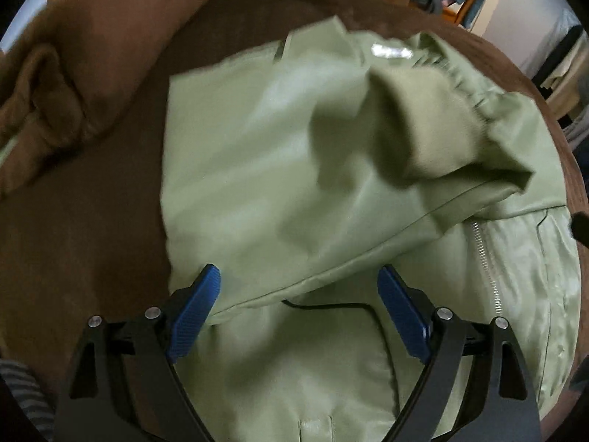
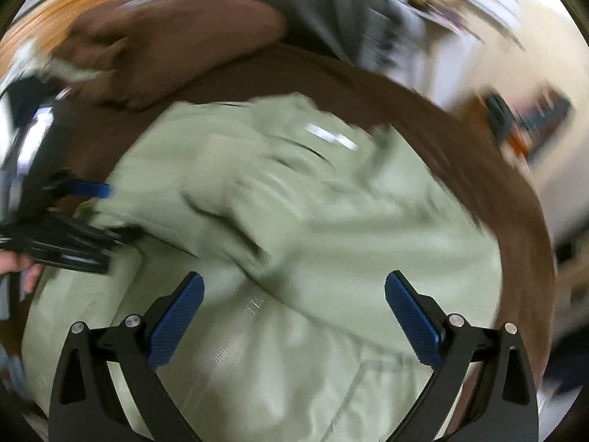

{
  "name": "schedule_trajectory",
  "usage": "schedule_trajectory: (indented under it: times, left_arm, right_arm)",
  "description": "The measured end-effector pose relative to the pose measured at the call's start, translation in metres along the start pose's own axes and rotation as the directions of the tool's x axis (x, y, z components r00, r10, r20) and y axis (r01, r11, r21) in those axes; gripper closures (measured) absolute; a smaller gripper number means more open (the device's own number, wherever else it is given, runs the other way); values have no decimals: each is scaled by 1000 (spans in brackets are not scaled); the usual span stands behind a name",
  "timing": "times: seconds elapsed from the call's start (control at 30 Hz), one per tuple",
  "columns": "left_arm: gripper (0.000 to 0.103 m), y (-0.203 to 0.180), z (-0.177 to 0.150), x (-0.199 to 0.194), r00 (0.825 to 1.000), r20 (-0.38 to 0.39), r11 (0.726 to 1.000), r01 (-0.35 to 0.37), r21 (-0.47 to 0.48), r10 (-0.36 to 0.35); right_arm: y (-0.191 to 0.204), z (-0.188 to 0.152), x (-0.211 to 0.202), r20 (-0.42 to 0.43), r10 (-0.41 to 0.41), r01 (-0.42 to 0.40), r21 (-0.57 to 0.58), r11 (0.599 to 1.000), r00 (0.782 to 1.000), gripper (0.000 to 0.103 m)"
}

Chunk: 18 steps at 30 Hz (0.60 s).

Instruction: Fold large clothes

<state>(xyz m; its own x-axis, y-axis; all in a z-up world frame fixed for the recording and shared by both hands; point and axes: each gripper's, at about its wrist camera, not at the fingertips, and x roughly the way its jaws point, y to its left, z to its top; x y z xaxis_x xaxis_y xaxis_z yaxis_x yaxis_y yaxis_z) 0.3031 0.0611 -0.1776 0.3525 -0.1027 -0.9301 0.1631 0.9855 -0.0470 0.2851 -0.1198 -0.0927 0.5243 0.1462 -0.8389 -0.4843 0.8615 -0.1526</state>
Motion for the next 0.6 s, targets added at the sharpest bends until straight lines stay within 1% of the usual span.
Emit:
schedule_trajectory:
  times: [0.07,0.1,0.13,0.2,0.23,0.27,0.3,0.4,0.43,0.47,0.53,0.57,0.6]
  left_arm:
    - [17,2,-5,9,1000,-4,1000,6,8,-6]
    - [17,3,-7,12,1000,-1,1000,10,14,-10]
    - [17,3,-8,13,1000,2,1000,13,21,-13]
    - [17,5,-10,15,1000,6,999,24,31,-24]
    - [17,7,-10,15,999,7,999,31,31,-31]
    - [17,9,-10,16,999,9,999,44,26,-44]
    - [17,11,-11,15,999,10,998,52,21,-52]
    - [17,16,-9,16,997,12,997,81,4,-81]
    - [17,17,-9,16,996,11,996,86,3,-86]
    - [17,15,-7,17,996,11,996,89,4,-89]
    - [17,14,-4,18,996,12,996,91,6,-91]
    - [17,14,-3,19,996,13,996,91,6,-91]
    - [17,13,-3,19,996,14,996,89,7,-89]
  right_arm:
    - [18,13,2,38,5,-1,-107,994,999,6]
    - [31,20,6,54,4,7,-198,980,999,7]
    - [40,25,10,66,-3,20,-262,965,998,7]
    - [50,29,18,74,-19,45,-358,933,997,12]
    - [57,30,27,72,-40,67,-422,904,997,13]
    - [62,31,37,69,-67,92,-478,874,995,16]
    - [65,31,43,65,-83,104,-512,853,994,21]
    - [76,28,67,65,-143,152,-622,768,988,23]
    - [82,25,74,88,-178,191,-666,721,980,24]
    - [86,24,80,110,-199,219,-691,689,974,28]
    - [92,26,88,134,-227,254,-702,666,965,38]
    - [92,27,93,130,-238,259,-699,666,962,49]
    - [92,27,95,121,-242,257,-695,672,963,67]
